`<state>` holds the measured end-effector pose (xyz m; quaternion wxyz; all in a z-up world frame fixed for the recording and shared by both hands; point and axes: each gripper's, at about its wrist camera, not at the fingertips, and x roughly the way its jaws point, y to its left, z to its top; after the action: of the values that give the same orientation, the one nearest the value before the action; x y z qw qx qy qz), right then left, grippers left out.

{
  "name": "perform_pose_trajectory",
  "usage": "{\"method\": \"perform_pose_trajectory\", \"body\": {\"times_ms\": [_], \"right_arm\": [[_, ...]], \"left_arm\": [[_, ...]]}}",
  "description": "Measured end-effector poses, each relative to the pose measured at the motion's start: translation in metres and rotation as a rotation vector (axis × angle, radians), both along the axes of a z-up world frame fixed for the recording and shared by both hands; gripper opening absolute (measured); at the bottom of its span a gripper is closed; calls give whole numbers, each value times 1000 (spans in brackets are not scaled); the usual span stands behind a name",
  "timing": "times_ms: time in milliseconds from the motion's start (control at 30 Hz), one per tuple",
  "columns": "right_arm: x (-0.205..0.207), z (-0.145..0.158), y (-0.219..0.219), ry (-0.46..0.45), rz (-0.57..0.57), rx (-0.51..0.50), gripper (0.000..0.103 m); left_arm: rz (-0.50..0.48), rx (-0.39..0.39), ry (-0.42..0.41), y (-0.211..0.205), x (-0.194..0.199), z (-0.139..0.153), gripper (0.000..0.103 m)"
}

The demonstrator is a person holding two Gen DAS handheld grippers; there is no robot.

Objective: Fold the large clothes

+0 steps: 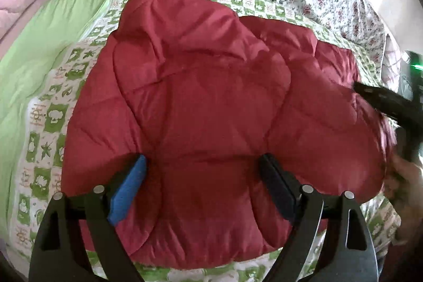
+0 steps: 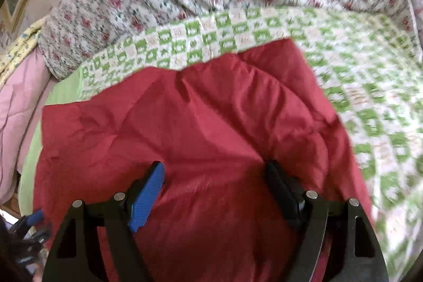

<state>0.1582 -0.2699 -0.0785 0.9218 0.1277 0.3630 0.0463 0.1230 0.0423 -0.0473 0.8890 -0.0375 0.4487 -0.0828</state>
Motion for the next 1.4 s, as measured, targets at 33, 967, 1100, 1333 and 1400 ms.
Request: {"method": "perform_pose_trajectory", "body": {"times_ms": [33, 967, 1100, 1333, 1400], "right_arm": [[-16, 9, 3, -32, 16, -5, 82], [-81, -45, 1, 11, 65, -110, 90], [-82, -46, 0, 10, 65, -106, 90], [-85, -42, -4, 17, 61, -70, 90], [-85, -42, -5, 16, 62, -68, 90]], "left_arm": [[1, 2, -1, 1, -1, 0, 89], [28, 77, -37, -12, -46, 13, 92], [32, 124, -16, -19, -42, 4, 92], [35, 144, -5, -23, -34, 2, 92], [35, 144, -6, -23, -34, 0, 93]]}}
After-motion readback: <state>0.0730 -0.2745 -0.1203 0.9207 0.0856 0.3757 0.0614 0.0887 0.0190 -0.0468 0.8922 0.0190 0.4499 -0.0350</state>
